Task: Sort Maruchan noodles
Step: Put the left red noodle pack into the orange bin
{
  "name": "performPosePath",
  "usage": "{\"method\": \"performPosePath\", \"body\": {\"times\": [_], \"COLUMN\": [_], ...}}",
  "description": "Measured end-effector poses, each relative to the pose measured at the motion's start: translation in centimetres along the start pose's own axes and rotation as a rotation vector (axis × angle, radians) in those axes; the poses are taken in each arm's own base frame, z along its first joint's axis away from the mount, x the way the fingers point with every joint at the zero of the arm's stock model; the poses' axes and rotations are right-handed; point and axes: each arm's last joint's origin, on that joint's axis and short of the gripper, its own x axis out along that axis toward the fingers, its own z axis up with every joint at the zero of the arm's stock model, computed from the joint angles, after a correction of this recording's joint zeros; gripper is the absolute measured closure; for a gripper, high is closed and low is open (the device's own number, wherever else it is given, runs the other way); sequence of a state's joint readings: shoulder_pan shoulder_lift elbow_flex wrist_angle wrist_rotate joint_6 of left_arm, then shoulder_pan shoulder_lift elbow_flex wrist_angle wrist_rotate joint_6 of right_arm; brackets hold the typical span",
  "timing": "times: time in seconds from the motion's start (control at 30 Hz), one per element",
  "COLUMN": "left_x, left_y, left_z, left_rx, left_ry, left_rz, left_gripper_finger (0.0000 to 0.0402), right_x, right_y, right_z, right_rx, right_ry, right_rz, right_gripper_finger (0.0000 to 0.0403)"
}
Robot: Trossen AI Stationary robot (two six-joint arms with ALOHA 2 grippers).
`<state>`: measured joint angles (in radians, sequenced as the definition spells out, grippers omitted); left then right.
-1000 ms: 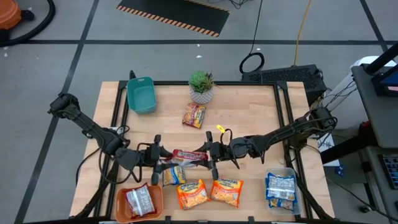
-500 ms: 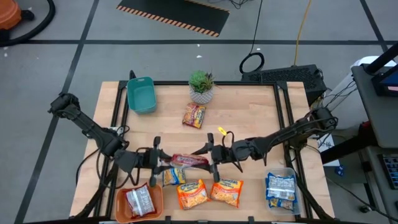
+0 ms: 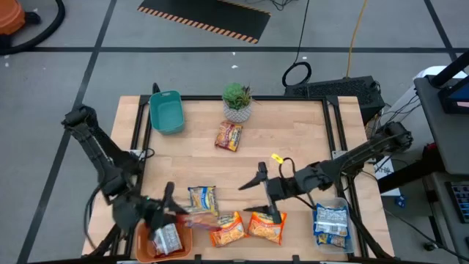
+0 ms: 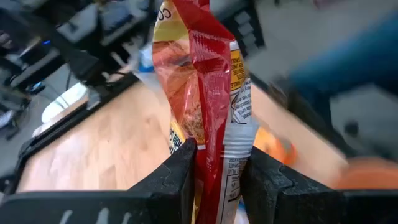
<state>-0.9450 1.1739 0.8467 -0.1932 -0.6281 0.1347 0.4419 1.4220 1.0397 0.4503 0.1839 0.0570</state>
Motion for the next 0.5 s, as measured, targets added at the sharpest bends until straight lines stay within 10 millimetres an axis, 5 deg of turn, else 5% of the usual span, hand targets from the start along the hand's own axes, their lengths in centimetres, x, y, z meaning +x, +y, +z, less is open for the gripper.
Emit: {"method": "performPosePath", "body": {"times": [0.5], "left_x": [-7.8], "left_y": [-7.4], "left_z": [-1.3], "left_rx": [0.626], "left_ry": [-0.095], "left_rz": [-0.089], "left_gripper_finger": [0.0298], "right_x": [-1.1], "right_y": [1.2], "right_z": [0.8], "right_rx": [-0.063], "right_ry": [-0.012], "right_rz": [-0.051], "right_gripper_finger": [0.0113]}}
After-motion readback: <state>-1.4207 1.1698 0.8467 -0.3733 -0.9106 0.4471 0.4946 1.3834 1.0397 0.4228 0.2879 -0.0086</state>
